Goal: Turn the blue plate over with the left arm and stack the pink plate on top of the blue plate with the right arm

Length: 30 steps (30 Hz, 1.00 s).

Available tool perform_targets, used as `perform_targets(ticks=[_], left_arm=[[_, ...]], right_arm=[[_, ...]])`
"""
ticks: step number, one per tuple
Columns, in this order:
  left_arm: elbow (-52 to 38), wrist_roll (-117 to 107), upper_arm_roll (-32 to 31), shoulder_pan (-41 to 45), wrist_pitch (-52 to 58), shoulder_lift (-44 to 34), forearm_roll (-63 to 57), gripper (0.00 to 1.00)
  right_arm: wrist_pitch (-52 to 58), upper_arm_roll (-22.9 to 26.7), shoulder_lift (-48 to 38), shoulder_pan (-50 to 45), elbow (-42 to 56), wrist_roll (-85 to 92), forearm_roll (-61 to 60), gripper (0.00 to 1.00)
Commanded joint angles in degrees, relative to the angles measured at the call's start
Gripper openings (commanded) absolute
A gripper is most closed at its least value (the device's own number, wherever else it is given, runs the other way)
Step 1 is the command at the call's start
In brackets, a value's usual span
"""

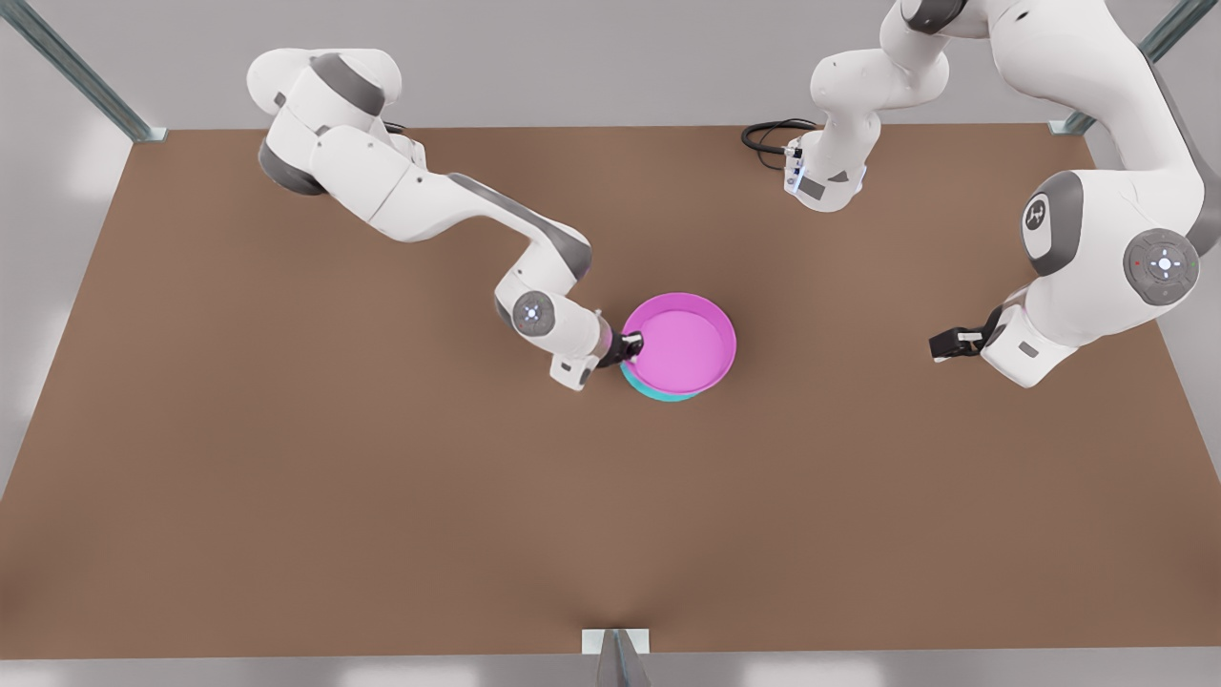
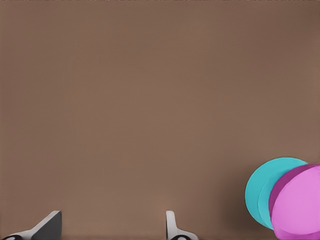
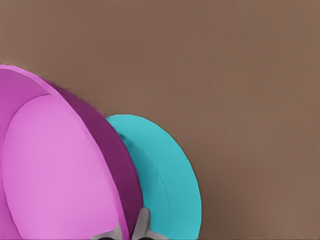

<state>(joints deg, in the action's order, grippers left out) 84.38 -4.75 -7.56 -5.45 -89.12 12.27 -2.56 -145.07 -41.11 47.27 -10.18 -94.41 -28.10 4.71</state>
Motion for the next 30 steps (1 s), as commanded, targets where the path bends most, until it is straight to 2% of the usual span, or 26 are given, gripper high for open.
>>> perform_targets(ticks=[1,5,6,7,8,17,18,20,21,23,24,25,26,27,28,30], left_arm=[[0.0,0.0,0.0,0.0,0.0,0.03,0.01,1.0],[0.0,0.0,0.0,0.0,0.0,0.21,0.01,1.0],[0.0,0.0,0.0,0.0,0.0,0.21,0.01,1.0],[-0.09,0.0,0.0,0.0,0.0,0.21,0.01,1.0],[0.0,0.0,0.0,0.0,0.0,0.21,0.01,1.0],[0.0,0.0,0.0,0.09,0.09,0.12,0.01,1.0],[0.0,0.0,0.0,0.09,0.09,0.12,0.01,1.0],[0.0,0.0,0.0,0.09,0.09,0.04,0.01,1.0],[0.0,0.0,0.0,0.09,0.18,0.04,0.01,1.0],[0.0,0.0,0.0,0.09,0.18,0.04,0.01,1.0],[0.0,0.0,0.0,0.09,0.26,-0.05,0.01,1.0],[0.0,0.0,0.0,0.09,0.26,-0.05,0.01,1.0],[0.0,0.0,0.0,0.09,0.26,-0.05,0.01,1.0],[0.0,0.0,0.0,0.09,0.18,-0.05,0.01,1.0],[0.0,0.0,0.0,0.09,0.18,-0.05,0.01,1.0],[0.0,0.0,0.0,0.09,0.18,-0.05,0.01,1.0]], right_arm=[[0.14,0.07,0.01,-0.01,0.01,-0.38,0.48,0.21],[0.05,0.95,0.36,-0.89,0.1,-0.29,0.57,0.22],[0.05,1.47,0.36,-1.15,0.36,0.33,0.57,0.52],[0.05,1.56,0.54,-1.33,0.45,0.59,0.57,0.66],[-0.3,1.65,0.63,-1.77,0.45,0.5,0.48,1.0],[-1.71,1.74,0.19,-1.24,0.98,0.15,0.3,1.0],[1.54,1.39,-0.25,-0.37,2.2,0.06,0.48,1.0],[9.97,-0.81,-9.91,2.53,2.91,0.15,3.38,1.0],[20.93,-0.9,-14.48,3.76,7.98,0.15,3.38,1.0],[38.17,-0.55,-14.93,7.01,20.56,1.29,3.47,1.0],[42.75,1.37,-15.97,12.1,22.42,2.6,3.29,1.0],[46.09,9.51,-19.3,12.91,22.25,9.95,3.03,1.0],[49.62,24.11,-23.97,12.03,20.67,22.8,2.77,1.0],[53.65,29.41,-28.18,12.82,19.44,24.32,2.24,1.0],[55.6,31.09,-32.85,12.91,15.75,24.15,2.24,1.0],[55.86,30.74,-34.79,13.08,13.81,23.27,1.18,1.0]])
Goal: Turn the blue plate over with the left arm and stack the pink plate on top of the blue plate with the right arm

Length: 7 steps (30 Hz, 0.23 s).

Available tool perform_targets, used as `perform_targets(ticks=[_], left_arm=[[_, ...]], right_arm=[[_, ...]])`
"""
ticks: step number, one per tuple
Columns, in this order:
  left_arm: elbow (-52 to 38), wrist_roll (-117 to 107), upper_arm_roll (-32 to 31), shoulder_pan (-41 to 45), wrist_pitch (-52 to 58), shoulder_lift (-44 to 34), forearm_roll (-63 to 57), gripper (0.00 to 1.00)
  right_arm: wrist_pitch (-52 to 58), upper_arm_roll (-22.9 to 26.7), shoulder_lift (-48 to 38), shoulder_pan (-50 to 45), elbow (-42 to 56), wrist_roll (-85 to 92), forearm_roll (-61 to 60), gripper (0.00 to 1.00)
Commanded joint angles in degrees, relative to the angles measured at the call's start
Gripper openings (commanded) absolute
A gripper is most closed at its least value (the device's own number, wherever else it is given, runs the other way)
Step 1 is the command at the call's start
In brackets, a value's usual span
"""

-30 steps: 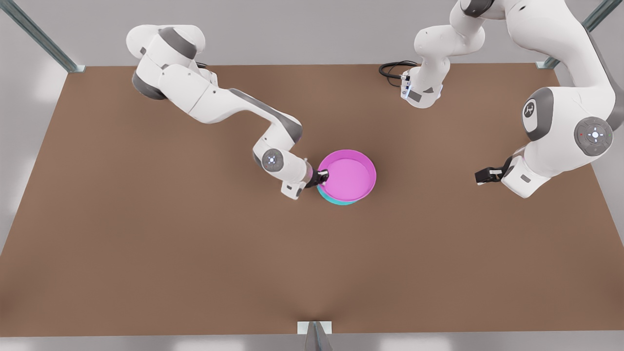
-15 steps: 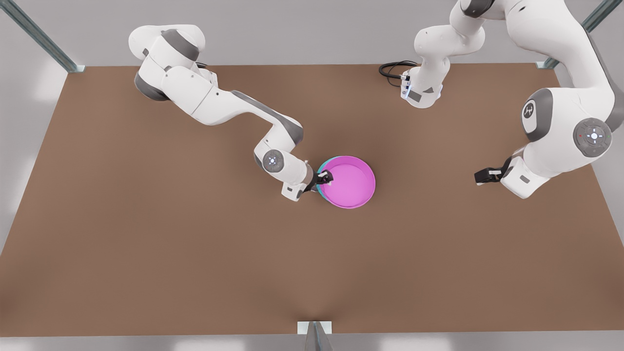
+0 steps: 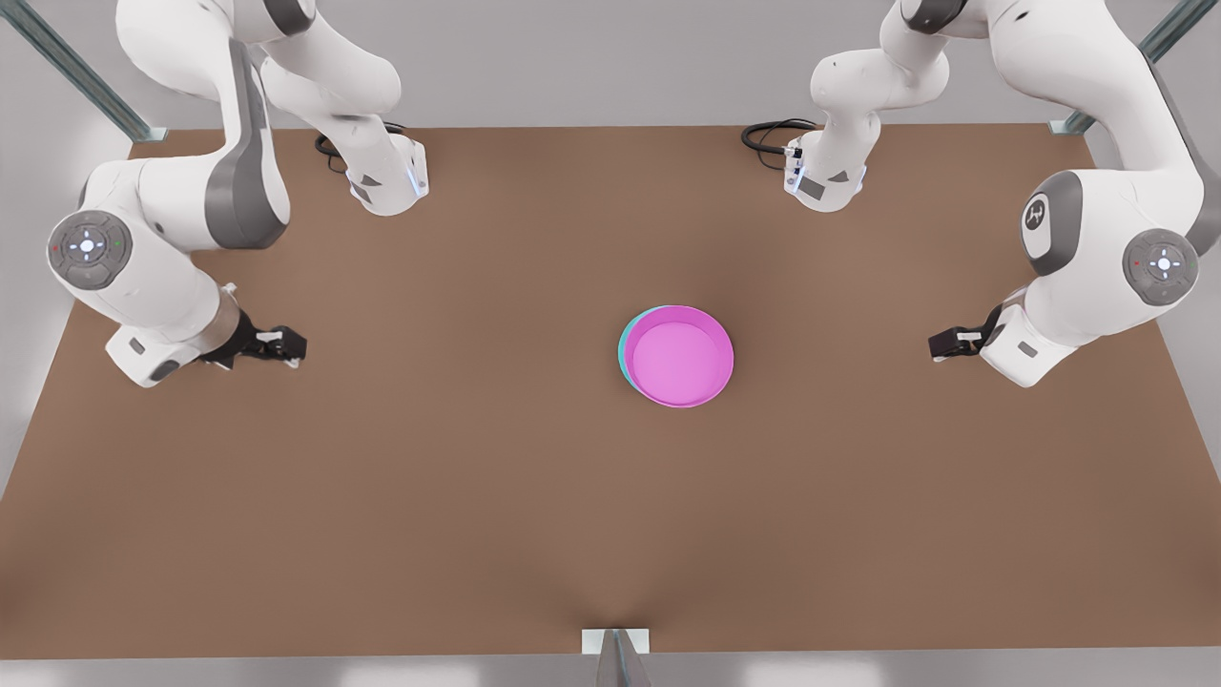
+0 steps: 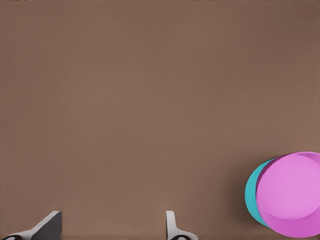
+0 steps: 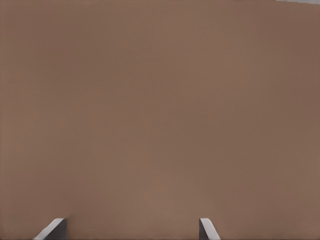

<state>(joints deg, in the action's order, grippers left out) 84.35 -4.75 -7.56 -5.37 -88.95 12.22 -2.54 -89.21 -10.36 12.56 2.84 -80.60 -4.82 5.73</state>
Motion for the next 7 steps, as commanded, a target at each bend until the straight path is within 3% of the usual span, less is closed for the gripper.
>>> perform_targets(ticks=[1,7], left_arm=[[0.02,0.0,0.0,-0.07,0.0,0.0,-0.01,1.0],[0.02,0.0,0.0,0.01,0.0,0.0,-0.01,1.0]], right_arm=[[0.09,0.07,0.0,0.06,0.0,-0.01,-0.02,1.0],[0.09,0.08,0.71,1.38,0.0,0.69,-0.02,1.0]])
